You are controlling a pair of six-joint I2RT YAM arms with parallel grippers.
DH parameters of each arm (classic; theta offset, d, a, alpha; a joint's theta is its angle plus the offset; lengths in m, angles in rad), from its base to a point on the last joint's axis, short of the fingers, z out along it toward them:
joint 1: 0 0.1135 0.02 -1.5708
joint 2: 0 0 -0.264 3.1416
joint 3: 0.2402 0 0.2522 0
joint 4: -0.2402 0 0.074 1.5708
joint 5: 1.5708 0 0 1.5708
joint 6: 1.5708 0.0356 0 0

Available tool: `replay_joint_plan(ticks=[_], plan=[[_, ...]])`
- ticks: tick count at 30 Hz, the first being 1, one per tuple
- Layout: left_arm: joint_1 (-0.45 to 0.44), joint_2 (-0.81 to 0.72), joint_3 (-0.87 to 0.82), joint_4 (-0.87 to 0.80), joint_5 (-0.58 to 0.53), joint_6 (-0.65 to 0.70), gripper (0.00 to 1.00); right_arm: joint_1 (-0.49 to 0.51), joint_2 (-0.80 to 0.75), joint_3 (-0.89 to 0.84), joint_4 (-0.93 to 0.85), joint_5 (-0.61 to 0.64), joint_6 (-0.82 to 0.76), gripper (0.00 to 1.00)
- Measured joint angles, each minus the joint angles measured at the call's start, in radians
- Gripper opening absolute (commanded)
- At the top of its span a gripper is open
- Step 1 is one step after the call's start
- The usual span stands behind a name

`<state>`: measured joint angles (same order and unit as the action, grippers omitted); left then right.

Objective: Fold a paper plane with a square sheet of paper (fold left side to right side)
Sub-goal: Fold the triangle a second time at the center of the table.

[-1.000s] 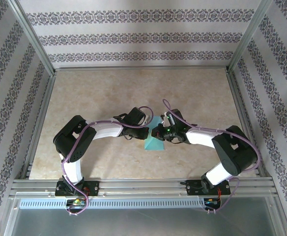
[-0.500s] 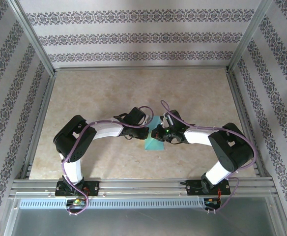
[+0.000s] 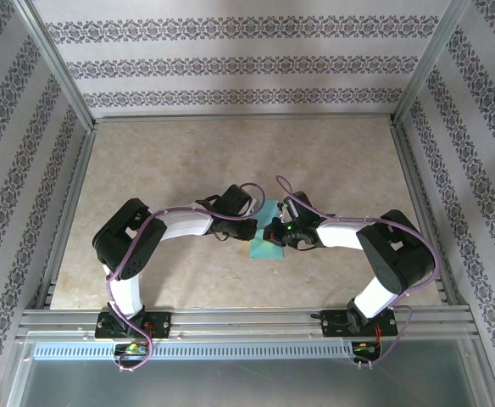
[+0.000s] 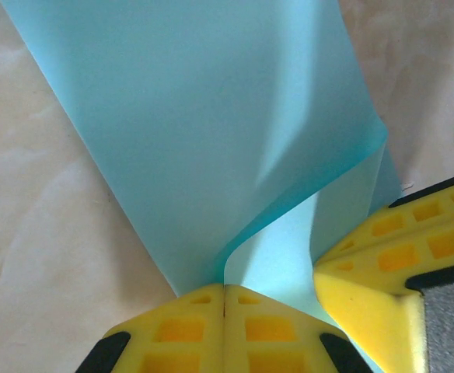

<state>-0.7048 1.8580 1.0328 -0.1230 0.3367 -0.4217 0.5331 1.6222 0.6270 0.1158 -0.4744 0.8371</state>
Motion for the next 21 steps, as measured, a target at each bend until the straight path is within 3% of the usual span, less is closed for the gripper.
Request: replay_joint_plan(ticks=[9, 15, 21], plan=[[0.0, 0.0, 0.0, 0.0, 0.0, 0.0, 0.01, 0.0, 0.0, -0.008, 0.001, 0.006, -0.002, 0.0], [0.0, -0.01, 0.0, -0.004, -0.001, -0.001, 0.15, 0.0, 0.0, -0.014, 0.01, 0.006, -0.002, 0.0], [0.04, -0.116, 0.002, -0.038, -0.005, -0.002, 0.16, 0.0, 0.0, -0.014, 0.012, 0.006, -0.002, 0.0]])
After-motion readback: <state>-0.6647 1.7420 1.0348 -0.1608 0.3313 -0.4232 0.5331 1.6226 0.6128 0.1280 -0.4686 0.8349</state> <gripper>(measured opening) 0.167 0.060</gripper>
